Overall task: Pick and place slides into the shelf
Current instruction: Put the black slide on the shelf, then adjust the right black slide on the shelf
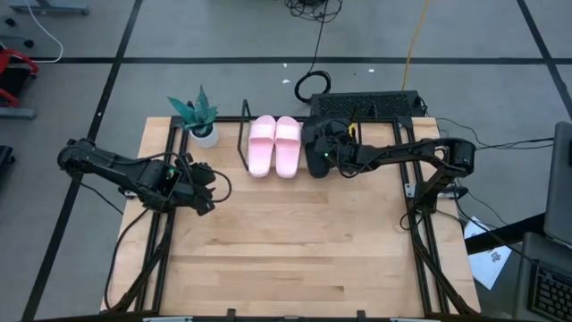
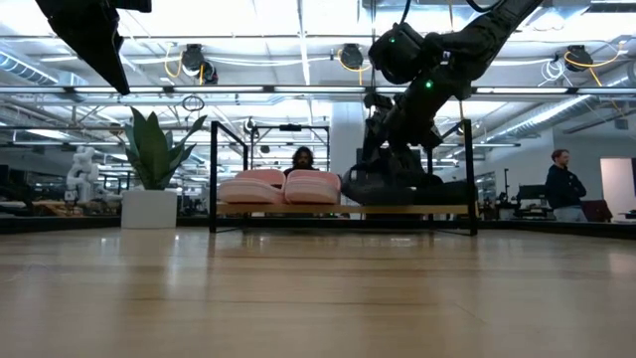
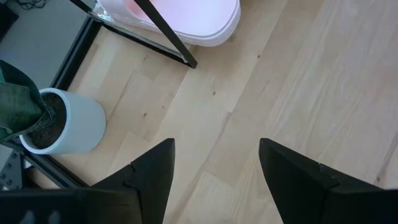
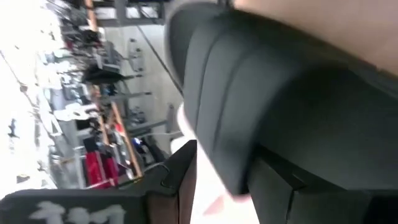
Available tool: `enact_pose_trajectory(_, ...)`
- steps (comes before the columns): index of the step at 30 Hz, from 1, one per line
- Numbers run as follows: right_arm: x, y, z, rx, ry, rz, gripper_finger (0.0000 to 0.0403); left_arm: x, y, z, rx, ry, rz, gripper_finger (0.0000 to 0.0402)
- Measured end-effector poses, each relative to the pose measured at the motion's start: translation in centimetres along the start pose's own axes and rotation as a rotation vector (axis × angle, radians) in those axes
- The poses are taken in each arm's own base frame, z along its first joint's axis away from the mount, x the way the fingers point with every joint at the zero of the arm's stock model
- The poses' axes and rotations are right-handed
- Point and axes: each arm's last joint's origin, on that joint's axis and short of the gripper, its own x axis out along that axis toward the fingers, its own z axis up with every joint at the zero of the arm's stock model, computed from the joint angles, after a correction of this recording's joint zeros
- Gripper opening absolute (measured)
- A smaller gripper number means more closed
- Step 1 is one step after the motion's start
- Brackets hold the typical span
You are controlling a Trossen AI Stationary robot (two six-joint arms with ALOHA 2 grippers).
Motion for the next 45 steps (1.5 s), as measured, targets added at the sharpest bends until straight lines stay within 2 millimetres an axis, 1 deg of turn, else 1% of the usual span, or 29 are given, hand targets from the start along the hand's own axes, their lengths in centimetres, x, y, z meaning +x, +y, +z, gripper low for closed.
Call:
enact_pose_trajectory(5,0.0,-0.3,0.1,0.0,0.006,-0.034,0.0121,0.0,0.0,0.0,0.0,0.0,0.0,0.0237)
enact_pose_trajectory(9,0.1,-0.2,0.2,0.025,-0.016,-0.021,0.0121,0.0,0.0,0.0,0.0,0.0,0.0,0.0237)
enact_pose_trajectory(16,0.1,0.1,0.0,0.043,0.003,0.005,0.0121,0.0,0.0,0.0,0.0,0.0,0.001,0.0237)
enact_pose_trajectory(19,0.0,0.5,-0.3,0.046,0.033,0.039,0.0121,0.0,0.0,0.0,0.001,0.0,0.001,0.0237)
enact_pose_trajectory(22,0.0,0.7,-0.5,0.021,0.091,0.038,0.0121,0.0,0.0,0.0,0.001,0.0,0.002,0.0237)
enact_pose_trajectory(25,-0.2,0.5,-0.9,0.006,0.139,0.015,0.0121,0.0,0.0,0.0,0.002,0.001,0.003,0.0237)
enact_pose_trajectory(35,-1.2,0.0,-2.0,-0.023,0.183,0.016,0.0121,0.0,0.1,-0.1,0.005,0.009,0.002,0.0237)
enact_pose_trajectory(38,-2.1,0.8,-2.5,-0.08,0.249,0.068,0.0121,0.0,0.0,-0.1,0.005,0.01,0.001,0.0237)
enact_pose_trajectory(41,-3.6,2.4,-2.8,-0.195,0.296,0.183,0.0121,0.0,0.1,-0.1,0.008,0.013,0.004,0.0237)
enact_pose_trajectory(43,-4.9,3.8,-3.0,-0.321,0.311,0.289,0.0121,0.0,0.1,-0.2,0.013,0.021,0.011,0.0237)
enact_pose_trajectory(45,-6.6,5.2,-2.9,-0.496,0.305,0.408,0.0121,0.0,0.2,-0.3,0.021,0.031,0.019,0.0237)
